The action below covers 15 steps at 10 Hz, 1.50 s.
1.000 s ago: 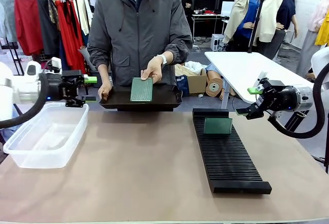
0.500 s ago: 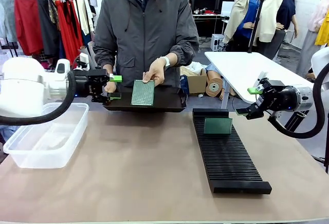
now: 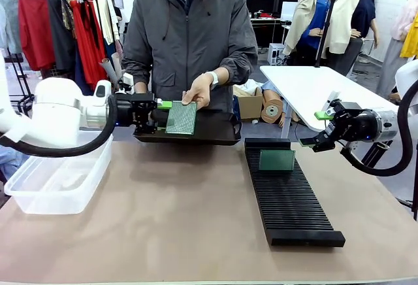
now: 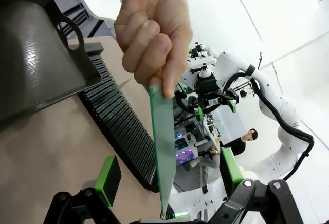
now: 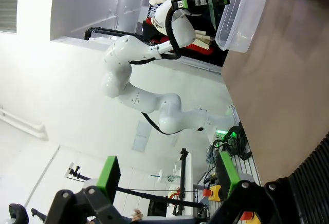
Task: Sort PCBs into racks and boxes based on the side picked up.
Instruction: Pick up the Blank PCB handed by the Human.
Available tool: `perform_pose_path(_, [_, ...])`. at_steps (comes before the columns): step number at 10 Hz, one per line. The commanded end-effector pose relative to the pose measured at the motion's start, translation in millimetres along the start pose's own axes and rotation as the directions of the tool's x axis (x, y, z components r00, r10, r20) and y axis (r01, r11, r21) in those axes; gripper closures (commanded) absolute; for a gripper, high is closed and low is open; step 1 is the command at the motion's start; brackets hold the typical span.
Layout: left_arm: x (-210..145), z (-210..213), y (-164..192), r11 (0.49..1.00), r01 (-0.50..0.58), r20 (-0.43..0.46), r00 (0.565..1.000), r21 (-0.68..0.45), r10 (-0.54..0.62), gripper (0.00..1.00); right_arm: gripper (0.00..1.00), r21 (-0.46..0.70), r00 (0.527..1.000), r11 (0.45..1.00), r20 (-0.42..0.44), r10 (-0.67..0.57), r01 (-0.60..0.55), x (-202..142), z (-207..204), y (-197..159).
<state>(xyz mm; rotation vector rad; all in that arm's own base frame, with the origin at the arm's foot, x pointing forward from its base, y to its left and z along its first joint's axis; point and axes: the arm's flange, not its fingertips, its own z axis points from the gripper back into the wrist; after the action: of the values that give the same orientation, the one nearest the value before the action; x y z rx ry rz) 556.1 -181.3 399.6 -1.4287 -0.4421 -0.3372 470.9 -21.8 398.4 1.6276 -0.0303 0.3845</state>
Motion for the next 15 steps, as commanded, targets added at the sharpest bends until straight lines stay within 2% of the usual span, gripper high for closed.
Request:
perform_pose_path(1, [13,-13,10,0.998,0.002,-0.071,0.997,-0.056,-0.006,0.00,0.00,0.002,1.000,1.000,-0.002,-0.003,0.003,0,-1,2])
perform_pose_path(7, [21,-23,19,0.990,-0.037,-0.103,0.994,-0.133,0.023,0.00,0.00,0.002,1.000,1.000,-0.002,-0.003,0.003,0,-1,2])
perform_pose_path(8, [23,-24,20,0.989,-0.045,-0.106,0.994,-0.142,0.030,0.05,0.00,0.002,1.000,1.000,-0.002,-0.003,0.003,0,-1,2])
perform_pose_path(9, [25,-25,22,0.989,-0.050,-0.111,0.993,-0.138,0.035,0.16,0.00,0.002,1.000,1.000,-0.002,-0.003,0.003,0,-1,2])
perform_pose_path(10, [27,-26,23,0.989,-0.052,-0.114,0.993,-0.137,0.036,0.31,0.00,0.002,1.000,1.000,-0.002,-0.003,0.003,0,-1,2])
perform_pose_path(13, [28,-25,26,0.990,-0.063,-0.128,0.991,-0.123,0.047,0.88,0.00,0.002,1.000,1.000,-0.002,-0.003,0.003,0,-1,2])
perform_pose_path(14, [28,-25,27,0.990,-0.070,-0.133,0.990,-0.120,0.054,1.00,0.00,0.002,1.000,1.000,-0.002,-0.003,0.003,0,-1,2])
perform_pose_path(15, [29,-25,28,0.990,-0.077,-0.136,0.989,-0.120,0.061,1.00,0.00,0.002,1.000,1.000,-0.002,-0.003,0.003,0,-1,2])
